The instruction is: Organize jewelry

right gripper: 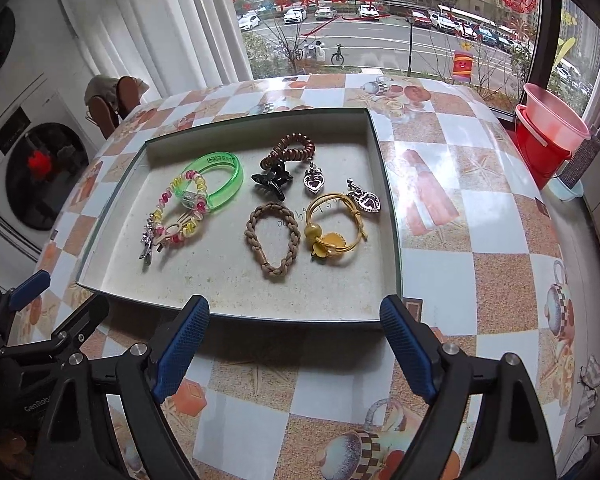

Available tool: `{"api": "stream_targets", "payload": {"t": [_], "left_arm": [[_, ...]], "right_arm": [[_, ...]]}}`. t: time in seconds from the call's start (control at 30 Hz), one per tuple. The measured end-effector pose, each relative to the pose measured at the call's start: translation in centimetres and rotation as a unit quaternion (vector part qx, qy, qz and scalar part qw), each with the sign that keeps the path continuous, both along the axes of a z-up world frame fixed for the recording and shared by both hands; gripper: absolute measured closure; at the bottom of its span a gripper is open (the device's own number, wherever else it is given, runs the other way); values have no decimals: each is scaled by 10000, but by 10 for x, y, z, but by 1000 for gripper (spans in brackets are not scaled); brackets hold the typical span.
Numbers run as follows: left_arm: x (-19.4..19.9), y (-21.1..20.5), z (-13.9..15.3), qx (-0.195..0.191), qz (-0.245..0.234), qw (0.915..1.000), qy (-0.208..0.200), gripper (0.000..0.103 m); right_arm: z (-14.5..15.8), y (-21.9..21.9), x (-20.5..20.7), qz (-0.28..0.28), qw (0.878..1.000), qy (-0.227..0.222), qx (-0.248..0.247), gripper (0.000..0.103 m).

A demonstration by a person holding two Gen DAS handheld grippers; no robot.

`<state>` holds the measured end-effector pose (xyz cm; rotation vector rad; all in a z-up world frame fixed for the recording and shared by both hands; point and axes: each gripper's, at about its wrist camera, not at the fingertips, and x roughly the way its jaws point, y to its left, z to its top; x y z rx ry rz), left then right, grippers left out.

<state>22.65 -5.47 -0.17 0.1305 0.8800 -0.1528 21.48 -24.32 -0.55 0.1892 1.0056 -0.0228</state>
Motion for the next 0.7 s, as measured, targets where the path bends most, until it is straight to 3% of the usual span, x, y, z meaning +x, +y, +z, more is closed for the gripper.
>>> {"api": "stream_targets", "payload": {"t": [0.13, 0.7], "left_arm": [[-12, 3, -3, 0, 6, 10000, -40, 0], [-67, 15, -15, -167, 111, 9995, -242, 0]], "right_arm": [[-6, 2, -10, -23, 10000, 47, 2, 14], [-10, 22, -68, -130, 9980, -488, -375, 14]]}}
